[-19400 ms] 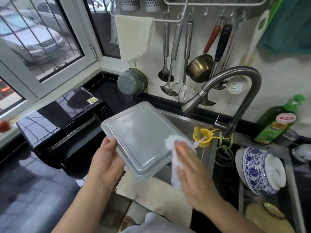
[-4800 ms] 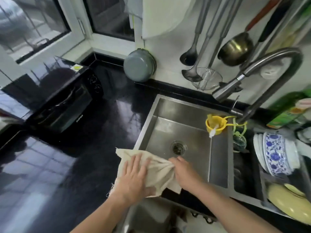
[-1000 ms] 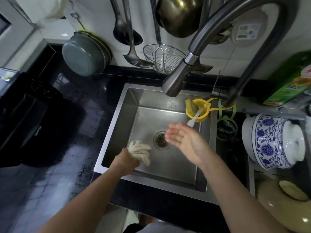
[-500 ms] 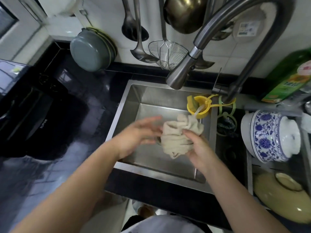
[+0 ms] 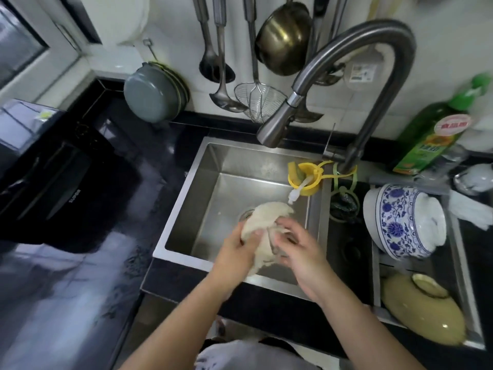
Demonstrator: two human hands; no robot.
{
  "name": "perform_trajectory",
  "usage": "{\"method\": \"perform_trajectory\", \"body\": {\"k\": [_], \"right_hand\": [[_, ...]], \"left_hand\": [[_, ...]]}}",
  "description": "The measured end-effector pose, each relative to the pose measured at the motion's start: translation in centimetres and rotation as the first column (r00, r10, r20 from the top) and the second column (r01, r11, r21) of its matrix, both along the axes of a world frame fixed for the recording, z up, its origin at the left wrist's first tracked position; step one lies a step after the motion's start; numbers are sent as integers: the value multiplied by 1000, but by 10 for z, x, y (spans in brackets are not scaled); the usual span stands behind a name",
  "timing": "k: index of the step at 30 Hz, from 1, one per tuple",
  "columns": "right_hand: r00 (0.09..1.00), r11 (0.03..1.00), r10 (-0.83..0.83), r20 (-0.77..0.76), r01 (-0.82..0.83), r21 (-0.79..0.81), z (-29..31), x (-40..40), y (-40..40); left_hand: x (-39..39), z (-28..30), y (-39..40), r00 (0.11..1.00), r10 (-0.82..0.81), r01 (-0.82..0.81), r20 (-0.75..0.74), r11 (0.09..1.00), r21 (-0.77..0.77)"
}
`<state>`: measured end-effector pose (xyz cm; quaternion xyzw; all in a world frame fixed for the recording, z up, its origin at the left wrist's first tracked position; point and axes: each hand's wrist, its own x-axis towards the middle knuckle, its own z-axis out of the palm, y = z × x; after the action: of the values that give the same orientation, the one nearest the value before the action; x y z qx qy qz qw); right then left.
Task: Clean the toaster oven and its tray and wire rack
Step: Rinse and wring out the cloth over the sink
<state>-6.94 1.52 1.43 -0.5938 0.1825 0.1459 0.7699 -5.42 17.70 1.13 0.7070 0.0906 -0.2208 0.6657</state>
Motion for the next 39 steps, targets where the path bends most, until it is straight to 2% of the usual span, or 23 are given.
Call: {"method": "perform_trajectory", "body": {"k": [1,3,5,7,8,9,11,12,13,15,17,18,20,24,26,28,30,31,33,36,37,39], "right_hand": [[998,995,-58,20,59,-80,3,2,0],[983,976,-178,40,181,-124,8,7,0],[979,976,-197,43,200,-84,14,15,3],[987,987,-159,20,159,-14,20,20,7],[993,993,-116,26,116,-16,22,19,8],[997,994,-44,60,50,-99,24,18,7],[971,901,177,159,-95,-423,30,19,1],[938,845,285,199,-148,-513,34,22,-1],[905,820,368,216,-206,-533,39,25,0],[870,840,461,173,-366,-401,54,33,7],[835,853,522,171,-513,-97,65,38,12],[800,817,560,217,-577,17,71,39,15],[750,768,581,317,-634,93,84,35,21],[881,831,312,355,-434,349,114,29,29],[911,838,215,351,-356,413,130,26,32],[911,896,156,382,-293,332,145,22,37],[897,958,119,425,-217,189,159,19,43],[876,977,127,465,-192,96,162,17,44],[852,988,145,503,-155,-21,168,12,45],[853,995,54,519,-91,45,168,2,41],[857,994,30,515,-80,75,167,-3,40],[888,996,-5,459,-36,81,162,-16,44]], "left_hand": [[-1,5,9,994,108,-109,-27,994,-15],[-3,15,25,941,277,-312,-195,933,-181],[-5,24,37,877,359,-458,-319,825,-332],[-4,32,44,844,408,-527,-349,752,-395],[-4,36,47,843,418,-533,-340,739,-412],[-6,42,51,850,420,-523,-318,740,-422],[-7,55,59,908,354,-419,-226,787,-453],[-8,63,62,939,296,-344,-175,821,-456],[-8,71,65,959,248,-285,-139,849,-446],[-8,88,72,981,174,-195,-89,875,-444],[-10,106,79,989,132,-147,-65,870,-471],[-12,114,84,992,110,-127,-63,864,-487],[-16,125,96,998,53,-60,-29,863,-502],[-27,144,123,996,27,17,85,876,-483],[-31,150,137,991,36,28,127,885,-465],[-32,153,147,983,24,50,181,919,-391],[-30,151,152,971,19,52,238,956,-288],[-30,149,155,968,27,49,251,955,-294],[-32,148,163,973,55,52,224,893,-447],[-40,149,184,989,56,62,135,677,-733],[-42,148,190,988,68,58,140,672,-738],[-46,142,199,973,157,-29,171,813,-582]]}}
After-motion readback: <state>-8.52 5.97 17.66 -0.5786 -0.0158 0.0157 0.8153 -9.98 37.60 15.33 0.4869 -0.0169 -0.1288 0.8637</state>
